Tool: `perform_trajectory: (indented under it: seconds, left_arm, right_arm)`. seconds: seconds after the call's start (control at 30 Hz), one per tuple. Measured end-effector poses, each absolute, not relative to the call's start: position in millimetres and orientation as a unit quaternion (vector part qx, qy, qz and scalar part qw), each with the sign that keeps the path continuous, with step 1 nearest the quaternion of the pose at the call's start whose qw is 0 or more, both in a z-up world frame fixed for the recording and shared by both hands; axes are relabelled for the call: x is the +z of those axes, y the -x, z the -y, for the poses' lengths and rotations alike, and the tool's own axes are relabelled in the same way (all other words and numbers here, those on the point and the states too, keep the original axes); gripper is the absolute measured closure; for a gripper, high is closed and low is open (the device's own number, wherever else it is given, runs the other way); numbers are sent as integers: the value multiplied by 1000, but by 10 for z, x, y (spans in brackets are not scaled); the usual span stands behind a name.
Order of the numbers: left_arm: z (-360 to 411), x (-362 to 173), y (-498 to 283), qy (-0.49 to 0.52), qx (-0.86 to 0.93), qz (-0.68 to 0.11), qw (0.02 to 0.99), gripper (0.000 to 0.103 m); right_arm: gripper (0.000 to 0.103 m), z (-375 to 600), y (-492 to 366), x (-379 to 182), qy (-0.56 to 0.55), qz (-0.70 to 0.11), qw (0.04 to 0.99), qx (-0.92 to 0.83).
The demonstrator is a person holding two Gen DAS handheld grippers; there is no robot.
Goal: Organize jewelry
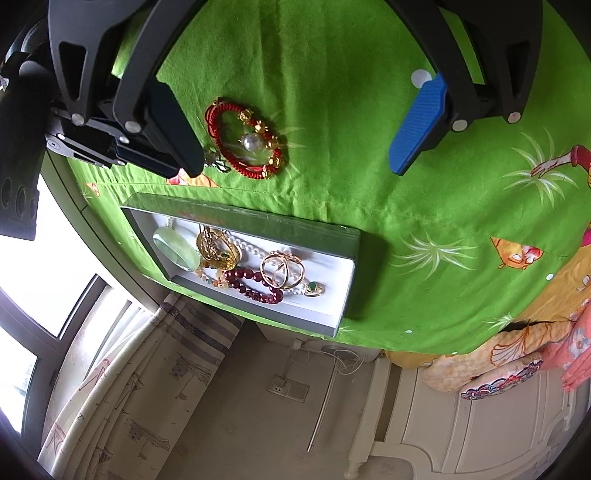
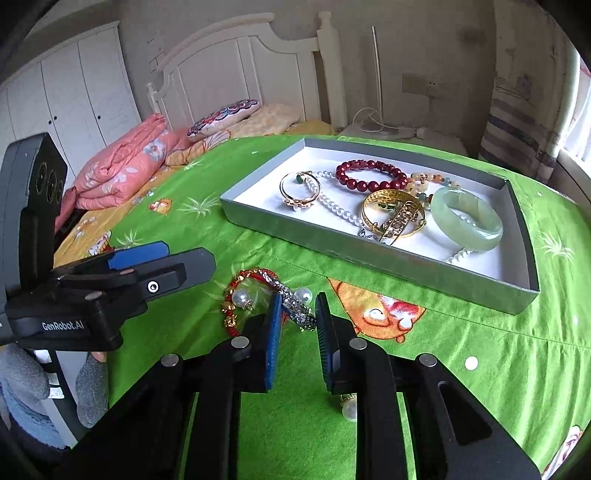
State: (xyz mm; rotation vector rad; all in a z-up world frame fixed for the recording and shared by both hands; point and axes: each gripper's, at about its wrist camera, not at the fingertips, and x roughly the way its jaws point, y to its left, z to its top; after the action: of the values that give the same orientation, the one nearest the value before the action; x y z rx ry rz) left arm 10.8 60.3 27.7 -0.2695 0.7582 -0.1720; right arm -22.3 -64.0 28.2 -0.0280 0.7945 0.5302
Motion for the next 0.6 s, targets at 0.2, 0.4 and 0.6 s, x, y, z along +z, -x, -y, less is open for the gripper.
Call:
perform_trajectory:
  seconds: [0.2,0.4,0.6]
  left_arm:
    - [-575,275,-111,122,-87,-370,917,4]
    - [-574,270,-110,121,-88,-370,917,4]
    - [-564,259,-106,119,-90,-373,916,4]
  right_arm:
    - [94,886,264,333,-50,-363,893,262]
    - [94,1077,318,363,-72,-351,899,252]
    - [94,1226,366,417,-83,-342,903,246]
